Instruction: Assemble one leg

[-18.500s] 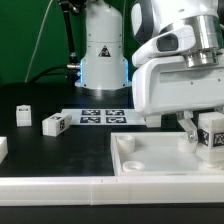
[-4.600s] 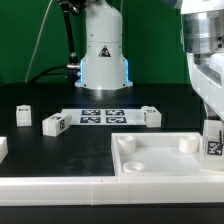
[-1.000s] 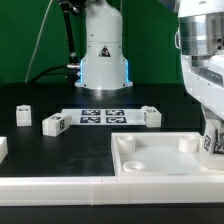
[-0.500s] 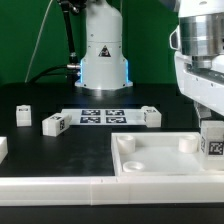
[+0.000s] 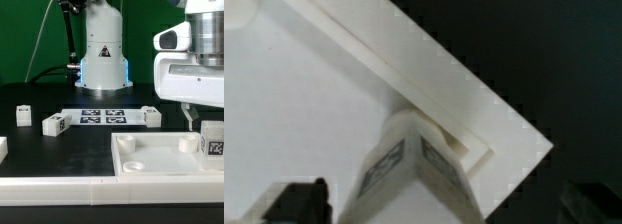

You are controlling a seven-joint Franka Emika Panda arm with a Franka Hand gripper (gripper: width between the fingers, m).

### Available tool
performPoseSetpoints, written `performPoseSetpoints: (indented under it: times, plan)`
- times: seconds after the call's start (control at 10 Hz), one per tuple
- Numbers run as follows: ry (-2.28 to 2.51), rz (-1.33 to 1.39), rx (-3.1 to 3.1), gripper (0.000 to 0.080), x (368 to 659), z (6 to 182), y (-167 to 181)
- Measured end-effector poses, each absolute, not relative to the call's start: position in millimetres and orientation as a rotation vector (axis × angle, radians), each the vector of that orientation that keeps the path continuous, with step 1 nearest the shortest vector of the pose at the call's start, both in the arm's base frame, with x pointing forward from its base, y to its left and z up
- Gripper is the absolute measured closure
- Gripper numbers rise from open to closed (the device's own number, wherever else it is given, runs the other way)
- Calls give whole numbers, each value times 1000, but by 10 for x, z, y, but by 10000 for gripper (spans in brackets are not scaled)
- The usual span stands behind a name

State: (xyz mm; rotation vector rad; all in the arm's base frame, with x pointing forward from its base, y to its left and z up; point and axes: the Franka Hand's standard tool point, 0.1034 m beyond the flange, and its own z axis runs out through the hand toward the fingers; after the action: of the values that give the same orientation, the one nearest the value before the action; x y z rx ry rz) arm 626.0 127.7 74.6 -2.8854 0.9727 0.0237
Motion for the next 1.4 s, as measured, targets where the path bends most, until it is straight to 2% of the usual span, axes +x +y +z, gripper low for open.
performPoseSetpoints:
  times: [0.7,0.9,1.0,1.1,1.4]
  plan:
    - [103,-23,-3058,150,6269,722,1209]
    - [123,-22,-3057,395,6268,722,1210]
    - [123,-23,-3058,395,6269,722,1203]
    - [126,-23,-3060,506,6271,720,1180]
    - [172,-21,-3057,506,6272,720,1175]
